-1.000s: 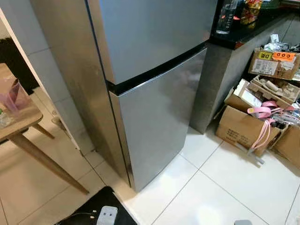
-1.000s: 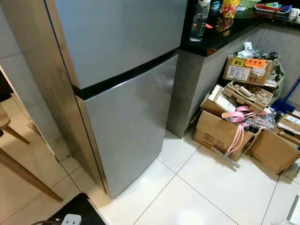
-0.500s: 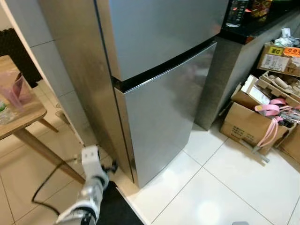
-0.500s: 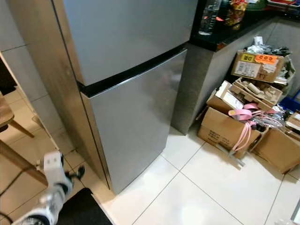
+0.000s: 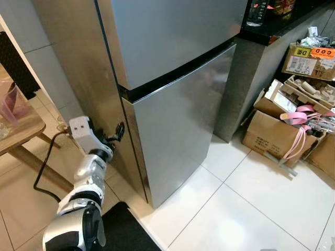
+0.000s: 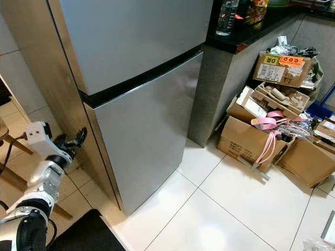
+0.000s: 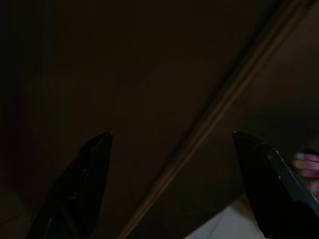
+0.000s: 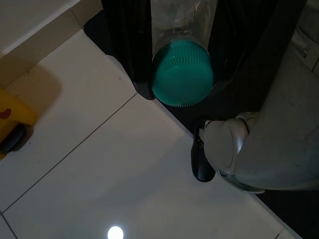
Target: Restocking fridge
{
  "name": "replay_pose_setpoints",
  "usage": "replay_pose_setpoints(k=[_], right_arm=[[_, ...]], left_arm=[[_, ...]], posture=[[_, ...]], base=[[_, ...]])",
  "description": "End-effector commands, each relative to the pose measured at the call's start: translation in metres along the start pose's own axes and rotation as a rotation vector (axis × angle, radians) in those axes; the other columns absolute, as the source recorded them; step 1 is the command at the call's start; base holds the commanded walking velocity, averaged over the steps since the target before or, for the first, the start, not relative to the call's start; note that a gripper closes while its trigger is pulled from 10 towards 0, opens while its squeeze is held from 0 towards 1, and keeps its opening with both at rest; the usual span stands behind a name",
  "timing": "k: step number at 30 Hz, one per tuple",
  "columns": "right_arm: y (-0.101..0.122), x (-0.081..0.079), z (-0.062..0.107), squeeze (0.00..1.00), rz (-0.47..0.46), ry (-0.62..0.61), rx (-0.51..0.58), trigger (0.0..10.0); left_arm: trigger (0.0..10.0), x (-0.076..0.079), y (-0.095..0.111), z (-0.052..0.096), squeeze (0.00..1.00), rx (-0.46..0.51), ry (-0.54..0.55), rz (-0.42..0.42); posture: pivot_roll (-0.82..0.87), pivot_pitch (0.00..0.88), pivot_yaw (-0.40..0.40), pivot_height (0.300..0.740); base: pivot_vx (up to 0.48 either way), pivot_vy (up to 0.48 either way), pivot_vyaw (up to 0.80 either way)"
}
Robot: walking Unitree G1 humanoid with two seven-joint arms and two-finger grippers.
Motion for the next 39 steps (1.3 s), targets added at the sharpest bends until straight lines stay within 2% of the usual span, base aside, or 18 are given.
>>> replay_pose_setpoints(k=[1, 7, 13, 15, 16, 18, 19, 20, 23, 24, 29, 31, 32, 34, 35, 39], right_arm=[[-0.009, 0.004, 0.002, 0.00, -0.001, -0.014, -0.020, 10.0], [-0.011, 0.003, 0.002, 0.00, 0.000, -0.014, -0.026, 10.0], [-0.012, 0.003, 0.002, 0.00, 0.001, -0.012, -0.026, 10.0], [-0.012, 0.002, 0.002, 0.00, 0.002, -0.011, -0.025, 10.0], [-0.012, 0.002, 0.002, 0.00, 0.002, -0.011, -0.025, 10.0], [-0.012, 0.002, 0.002, 0.00, 0.003, -0.011, -0.025, 10.0], [-0.012, 0.002, 0.002, 0.00, 0.003, -0.011, -0.026, 10.0], [-0.012, 0.002, 0.002, 0.00, 0.003, -0.011, -0.026, 10.0], [-0.015, 0.003, 0.003, 0.00, 0.003, -0.013, -0.032, 10.0], [-0.015, 0.003, 0.003, 0.00, 0.003, -0.013, -0.032, 10.0], [-0.020, 0.003, 0.004, 0.00, -0.003, -0.016, -0.040, 10.0], [-0.020, 0.003, 0.004, 0.00, -0.003, -0.016, -0.040, 10.0], [-0.020, 0.003, 0.004, 0.00, -0.005, -0.016, -0.041, 10.0], [-0.021, 0.003, 0.004, 0.00, -0.008, -0.017, -0.042, 10.0], [-0.021, 0.003, 0.004, 0.00, -0.008, -0.017, -0.042, 10.0], [-0.023, 0.003, 0.004, 0.00, -0.014, -0.019, -0.042, 10.0]], left_arm=[[10.0, 0.001, 0.013, 0.000, 1.00, 0.011, -0.066, -0.004], [10.0, 0.018, 0.012, 0.004, 1.00, -0.073, -0.266, -0.038], [10.0, 0.025, 0.012, 0.005, 1.00, -0.100, -0.328, -0.061], [10.0, 0.037, 0.015, 0.002, 1.00, -0.108, -0.397, -0.097], [10.0, 0.037, 0.015, 0.002, 1.00, -0.108, -0.397, -0.097], [10.0, 0.048, 0.022, -0.004, 1.00, -0.089, -0.430, -0.115], [10.0, 0.055, 0.025, -0.008, 0.00, -0.077, -0.452, -0.130], [10.0, 0.055, 0.025, -0.008, 0.00, -0.077, -0.452, -0.130], [10.0, 0.076, 0.034, -0.016, 0.00, -0.041, -0.513, -0.179], [10.0, 0.076, 0.034, -0.016, 0.00, -0.041, -0.513, -0.179], [10.0, 0.104, 0.038, -0.026, 0.00, -0.020, -0.580, -0.237], [10.0, 0.104, 0.038, -0.026, 0.00, -0.020, -0.580, -0.237], [10.0, 0.110, 0.037, -0.027, 0.00, -0.025, -0.600, -0.248], [10.0, 0.113, 0.031, -0.029, 0.00, -0.052, -0.595, -0.319], [10.0, 0.113, 0.031, -0.029, 0.00, -0.052, -0.595, -0.319], [10.0, 0.104, 0.026, -0.031, 0.00, -0.076, -0.538, -0.347]], posture=[[-0.05, 0.060, 0.010, 0.740], [-0.04, 0.055, 0.014, 0.740], [-0.04, 0.054, 0.016, 0.740], [-0.04, 0.058, 0.013, 0.740], [-0.04, 0.058, 0.013, 0.740], [-0.04, 0.063, 0.012, 0.740], [-0.04, 0.068, 0.011, 0.740], [-0.04, 0.068, 0.011, 0.740], [-0.05, 0.080, 0.010, 0.740], [-0.05, 0.080, 0.010, 0.740], [-0.05, 0.096, 0.012, 0.740], [-0.05, 0.096, 0.012, 0.740], [-0.06, 0.099, 0.014, 0.740], [-0.06, 0.103, 0.016, 0.740], [-0.06, 0.103, 0.016, 0.740], [-0.06, 0.106, 0.018, 0.740]], base=[[0.000, 0.000, 0.00], [0.000, 0.000, 0.00], [0.000, 0.000, 0.00], [0.000, 0.000, 0.00], [0.000, 0.000, 0.00], [0.000, 0.000, 0.00], [0.000, 0.000, 0.00], [0.000, 0.000, 0.00], [0.000, 0.000, 0.00], [0.000, 0.000, 0.00], [0.000, 0.000, 0.00], [0.000, 0.000, 0.00], [0.000, 0.000, 0.00], [0.000, 0.000, 0.00], [0.000, 0.000, 0.00], [0.000, 0.000, 0.00]])
Point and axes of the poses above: a point about 5 cm out from each wrist's last joint towards the gripper, its own z axis pointing back from the gripper into the wrist, its own y axis along the axis of the wrist's last joint, x = y × z, the point moved 6 cm from there along -z, pointing out of the wrist towards the gripper, and after that the axes turned 6 degrees about z, right-handed, at the moved point
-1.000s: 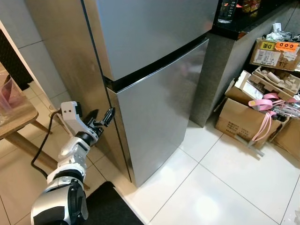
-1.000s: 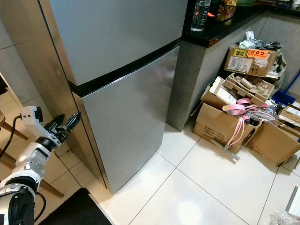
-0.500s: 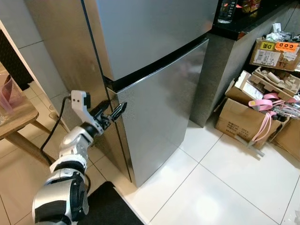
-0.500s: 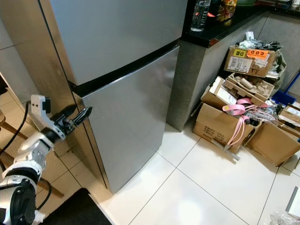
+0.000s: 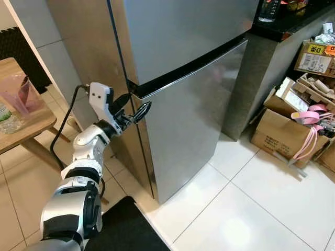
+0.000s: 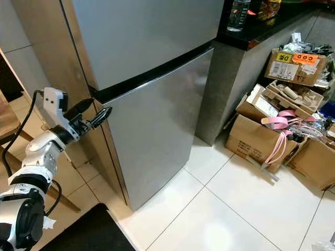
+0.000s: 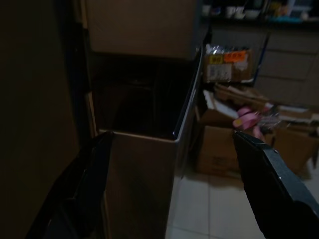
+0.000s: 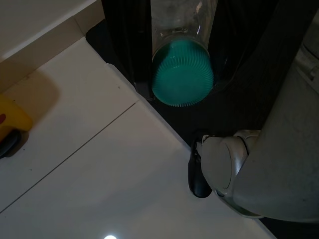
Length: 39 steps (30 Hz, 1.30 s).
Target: Restocking fridge
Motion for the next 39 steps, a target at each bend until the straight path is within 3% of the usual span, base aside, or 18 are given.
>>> replay_pose_setpoints(k=[1, 4, 8, 9, 12, 17, 22, 23, 24, 26, 33, 39], right_arm=[[-0.007, 0.002, 0.001, 0.00, -0.010, -0.010, -0.014, 10.0], [-0.008, 0.002, 0.002, 0.00, -0.011, -0.010, -0.014, 10.0], [-0.013, 0.003, 0.003, 0.00, -0.008, -0.009, -0.022, 10.0], [-0.013, 0.003, 0.003, 0.00, -0.008, -0.009, -0.022, 10.0], [-0.018, 0.003, 0.004, 0.00, -0.005, -0.008, -0.027, 10.0], [-0.024, 0.003, 0.005, 0.00, 0.000, -0.005, -0.034, 10.0], [-0.028, 0.003, 0.007, 0.00, 0.004, -0.004, -0.039, 10.0], [-0.027, 0.003, 0.006, 0.00, 0.005, -0.004, -0.037, 10.0], [-0.027, 0.003, 0.006, 0.00, 0.005, -0.004, -0.037, 10.0], [-0.021, 0.004, 0.005, 0.00, 0.008, -0.006, -0.024, 10.0], [-0.013, 0.005, 0.003, 0.00, 0.010, -0.011, -0.007, 10.0], [-0.010, 0.005, 0.003, 0.00, 0.011, -0.012, -0.003, 10.0]], left_arm=[[10.0, 0.005, -0.008, -0.006, 0.00, -0.038, -0.003, -0.014], [10.0, 0.001, -0.011, -0.003, 0.00, -0.047, 0.024, -0.012], [10.0, -0.023, -0.004, 0.009, 0.00, -0.010, 0.165, -0.001], [10.0, -0.023, -0.004, 0.009, 0.00, -0.010, 0.165, -0.001], [10.0, -0.046, 0.010, 0.022, 0.00, 0.079, 0.281, 0.077], [10.0, -0.046, 0.004, 0.026, 0.00, 0.075, 0.283, 0.113], [10.0, -0.031, 0.000, 0.016, 0.00, 0.072, 0.205, 0.126], [10.0, -0.019, -0.003, 0.009, 0.00, 0.065, 0.137, 0.141], [10.0, -0.019, -0.003, 0.009, 0.00, 0.065, 0.137, 0.141], [10.0, 0.011, -0.007, -0.002, 0.00, 0.039, -0.046, 0.153], [10.0, 0.042, -0.011, -0.006, 0.00, 0.009, -0.247, 0.168], [10.0, 0.048, -0.012, -0.003, 0.00, -0.004, -0.299, 0.175]], posture=[[-0.07, 0.111, 0.020, 0.740], [-0.07, 0.115, 0.018, 0.740], [-0.07, 0.140, 0.013, 0.740], [-0.07, 0.140, 0.013, 0.740], [-0.07, 0.153, 0.009, 0.740], [-0.07, 0.173, 0.007, 0.740], [-0.07, 0.187, 0.007, 0.740], [-0.07, 0.188, 0.008, 0.740], [-0.07, 0.188, 0.008, 0.740], [-0.07, 0.185, 0.009, 0.740], [-0.07, 0.170, 0.009, 0.740], [-0.07, 0.158, 0.008, 0.740]], base=[[0.000, 0.000, 0.00], [0.000, 0.000, 0.00], [0.000, 0.000, 0.00], [0.000, 0.000, 0.00], [0.000, 0.000, 0.00], [0.000, 0.000, 0.00], [0.000, 0.000, 0.00], [0.000, 0.000, 0.00], [0.000, 0.000, 0.00], [0.000, 0.000, 0.00], [0.000, 0.000, 0.00], [0.000, 0.000, 0.00]])
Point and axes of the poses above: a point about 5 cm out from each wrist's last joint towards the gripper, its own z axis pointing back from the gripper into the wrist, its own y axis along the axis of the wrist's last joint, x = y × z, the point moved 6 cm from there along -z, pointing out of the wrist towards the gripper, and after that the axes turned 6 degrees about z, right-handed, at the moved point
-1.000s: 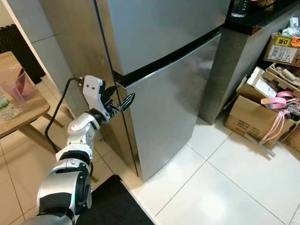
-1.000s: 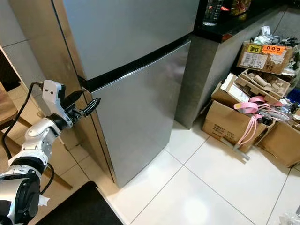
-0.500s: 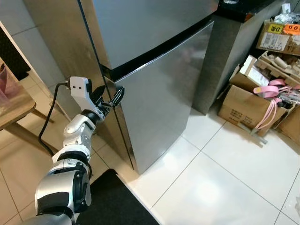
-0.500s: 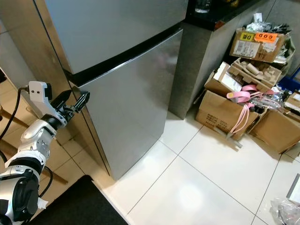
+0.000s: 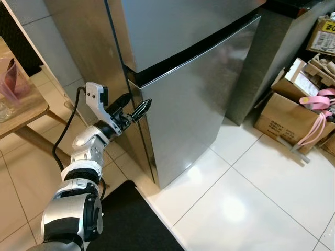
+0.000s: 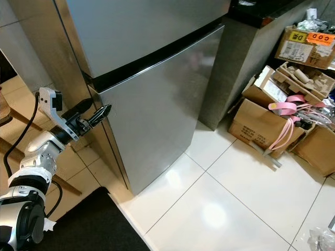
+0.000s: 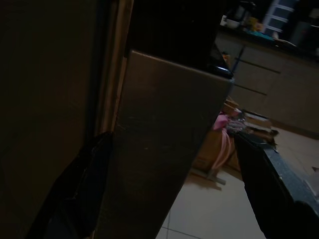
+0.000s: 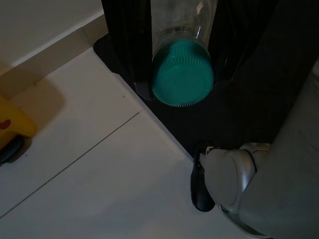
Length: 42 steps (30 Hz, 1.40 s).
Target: Restocking fridge
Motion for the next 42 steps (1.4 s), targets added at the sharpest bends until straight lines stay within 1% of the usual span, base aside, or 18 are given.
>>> replay_pose_setpoints(k=[1, 7, 11, 13, 14, 19, 21, 26, 27, 30, 33, 34, 35, 36, 37, 39, 41, 42], right_arm=[[-0.013, 0.000, 0.002, 0.00, 0.001, -0.002, -0.039, 10.0], [-0.009, 0.000, 0.001, 0.00, -0.001, -0.005, -0.035, 10.0], [-0.005, -0.002, 0.000, 0.00, -0.005, -0.003, -0.025, 10.0], [-0.003, -0.003, -0.001, 0.00, -0.007, -0.002, -0.021, 10.0], [-0.003, -0.003, -0.001, 0.00, -0.007, -0.002, -0.021, 10.0], [0.000, -0.004, -0.001, 0.00, -0.009, -0.002, -0.017, 10.0], [0.000, -0.004, -0.001, 0.00, -0.009, -0.002, -0.017, 10.0], [0.000, -0.003, -0.001, 0.00, -0.010, -0.003, -0.018, 10.0], [0.000, -0.003, -0.001, 0.00, -0.010, -0.003, -0.018, 10.0], [0.000, -0.004, -0.001, 0.00, -0.010, -0.002, -0.019, 10.0], [0.000, -0.004, -0.001, 0.00, -0.010, -0.002, -0.019, 10.0], [0.000, -0.004, -0.001, 0.00, -0.010, -0.002, -0.019, 10.0], [0.000, -0.004, -0.001, 0.00, -0.010, -0.001, -0.019, 10.0], [0.000, -0.004, -0.001, 0.00, -0.010, -0.001, -0.019, 10.0], [0.000, -0.004, -0.001, 0.00, -0.009, -0.001, -0.019, 10.0], [0.000, -0.004, -0.001, 0.00, -0.008, 0.000, -0.020, 10.0], [0.000, -0.004, -0.001, 0.00, -0.006, 0.001, -0.021, 10.0], [0.000, -0.004, -0.001, 0.00, -0.006, 0.001, -0.021, 10.0]], left_arm=[[10.0, 0.026, -0.026, -0.007, 0.00, -0.093, -0.148, 0.030], [10.0, 0.032, -0.028, -0.005, 0.00, -0.113, -0.190, 0.024], [10.0, 0.040, -0.029, -0.007, 0.00, -0.123, -0.229, 0.024], [10.0, 0.048, -0.030, -0.009, 0.00, -0.121, -0.264, 0.028], [10.0, 0.048, -0.030, -0.009, 0.00, -0.121, -0.264, 0.028], [10.0, 0.068, -0.033, -0.015, 0.00, -0.119, -0.346, 0.041], [10.0, 0.069, -0.035, -0.017, 0.00, -0.118, -0.341, 0.037], [10.0, 0.064, -0.032, -0.018, 0.00, -0.105, -0.305, 0.025], [10.0, 0.058, -0.031, -0.017, 0.00, -0.101, -0.268, 0.012], [10.0, 0.052, -0.031, -0.016, 0.00, -0.101, -0.233, 0.003], [10.0, 0.023, -0.033, -0.003, 0.00, -0.126, -0.062, -0.038], [10.0, 0.023, -0.033, -0.003, 0.00, -0.126, -0.062, -0.038], [10.0, 0.013, -0.032, 0.002, 0.00, -0.133, -0.008, -0.048], [10.0, 0.013, -0.032, 0.002, 0.00, -0.133, -0.008, -0.048], [10.0, 0.001, -0.030, 0.009, 0.00, -0.137, 0.063, -0.063], [10.0, -0.016, -0.023, 0.019, 0.00, -0.128, 0.159, -0.086], [10.0, -0.037, -0.008, 0.029, 0.00, -0.084, 0.285, -0.123], [10.0, -0.037, -0.008, 0.029, 0.00, -0.084, 0.285, -0.123]], posture=[[-0.07, 0.153, 0.009, 0.740], [-0.06, 0.137, 0.013, 0.740], [-0.06, 0.131, 0.017, 0.740], [-0.06, 0.126, 0.019, 0.740], [-0.06, 0.126, 0.019, 0.740], [-0.06, 0.117, 0.019, 0.740], [-0.06, 0.114, 0.018, 0.740], [-0.06, 0.116, 0.020, 0.740], [-0.06, 0.116, 0.019, 0.740], [-0.06, 0.116, 0.019, 0.740], [-0.06, 0.117, 0.021, 0.740], [-0.06, 0.117, 0.021, 0.740], [-0.05, 0.116, 0.021, 0.740], [-0.05, 0.116, 0.021, 0.740], [-0.05, 0.116, 0.020, 0.740], [-0.05, 0.114, 0.019, 0.740], [-0.05, 0.114, 0.018, 0.740], [-0.05, 0.114, 0.018, 0.740]], base=[[0.000, 0.000, 0.00], [0.000, 0.000, 0.00], [0.000, 0.000, 0.00], [0.000, 0.000, 0.00], [0.000, 0.000, 0.00], [0.000, 0.000, 0.00], [0.000, 0.000, 0.00], [0.000, 0.000, 0.00], [0.000, 0.000, 0.00], [0.000, 0.000, 0.00], [0.000, 0.000, 0.00], [0.000, 0.000, 0.00], [0.000, 0.000, 0.00], [0.000, 0.000, 0.00], [0.000, 0.000, 0.00], [0.000, 0.000, 0.00], [0.000, 0.000, 0.00], [0.000, 0.000, 0.00]])
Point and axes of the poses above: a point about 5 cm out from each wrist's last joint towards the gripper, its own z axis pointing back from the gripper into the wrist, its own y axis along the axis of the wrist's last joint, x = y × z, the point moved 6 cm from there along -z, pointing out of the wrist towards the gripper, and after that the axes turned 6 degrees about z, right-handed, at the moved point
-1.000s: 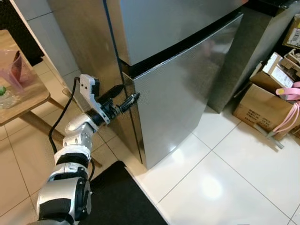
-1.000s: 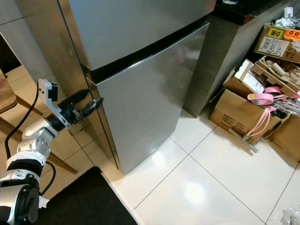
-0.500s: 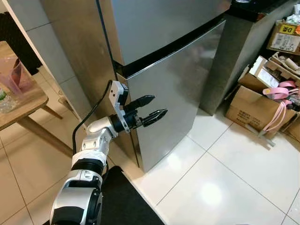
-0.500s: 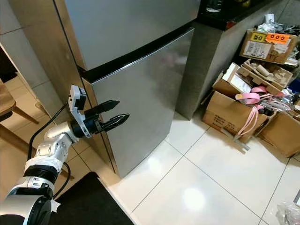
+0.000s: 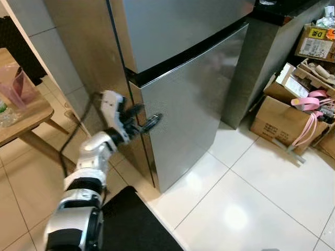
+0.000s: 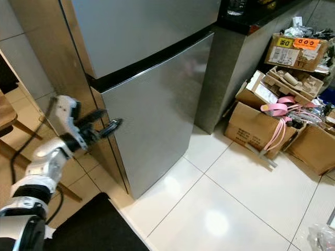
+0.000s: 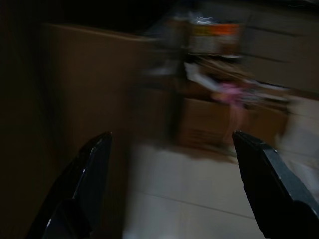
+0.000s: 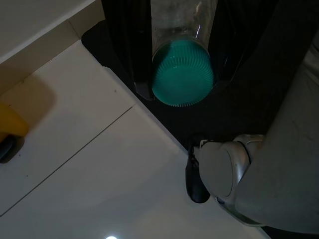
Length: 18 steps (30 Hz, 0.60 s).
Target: Restocking fridge
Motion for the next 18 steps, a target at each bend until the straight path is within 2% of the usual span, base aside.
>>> replay_pose_setpoints(k=[1, 2, 8, 14, 15, 17, 18], right_arm=[[-0.012, -0.003, 0.002, 0.00, -0.003, 0.006, -0.039, 10.0], [-0.012, -0.003, 0.002, 0.00, -0.001, 0.006, -0.039, 10.0], [-0.012, -0.002, 0.002, 0.00, 0.003, 0.005, -0.039, 10.0], [-0.013, -0.002, 0.002, 0.00, 0.006, 0.004, -0.040, 10.0], [-0.013, -0.002, 0.002, 0.00, 0.006, 0.004, -0.040, 10.0], [-0.014, -0.002, 0.002, 0.00, 0.005, 0.003, -0.041, 10.0], [-0.014, -0.002, 0.002, 0.00, 0.005, 0.003, -0.041, 10.0]], left_arm=[[10.0, -0.019, 0.009, 0.008, 0.00, 0.021, 0.087, -0.030], [10.0, -0.030, 0.017, 0.011, 0.00, 0.048, 0.151, -0.038], [10.0, -0.042, 0.024, 0.013, 0.00, 0.063, 0.215, -0.037], [10.0, -0.020, 0.019, -0.007, 0.00, 0.059, 0.120, 0.020], [10.0, -0.020, 0.019, -0.007, 0.00, 0.059, 0.120, 0.020], [10.0, -0.005, 0.016, -0.016, 0.00, 0.060, 0.058, 0.041], [10.0, -0.005, 0.016, -0.016, 0.00, 0.060, 0.058, 0.041]], posture=[[-0.05, 0.113, 0.018, 0.740], [-0.05, 0.112, 0.018, 0.740], [-0.05, 0.112, 0.016, 0.740], [-0.06, 0.118, 0.020, 0.740], [-0.06, 0.118, 0.020, 0.740], [-0.06, 0.123, 0.019, 0.740], [-0.06, 0.123, 0.019, 0.740]], base=[[0.000, 0.000, 0.00], [0.000, 0.000, 0.00], [0.000, 0.000, 0.00], [0.000, 0.000, 0.00], [0.000, 0.000, 0.00], [0.000, 0.000, 0.00], [0.000, 0.000, 0.00]])
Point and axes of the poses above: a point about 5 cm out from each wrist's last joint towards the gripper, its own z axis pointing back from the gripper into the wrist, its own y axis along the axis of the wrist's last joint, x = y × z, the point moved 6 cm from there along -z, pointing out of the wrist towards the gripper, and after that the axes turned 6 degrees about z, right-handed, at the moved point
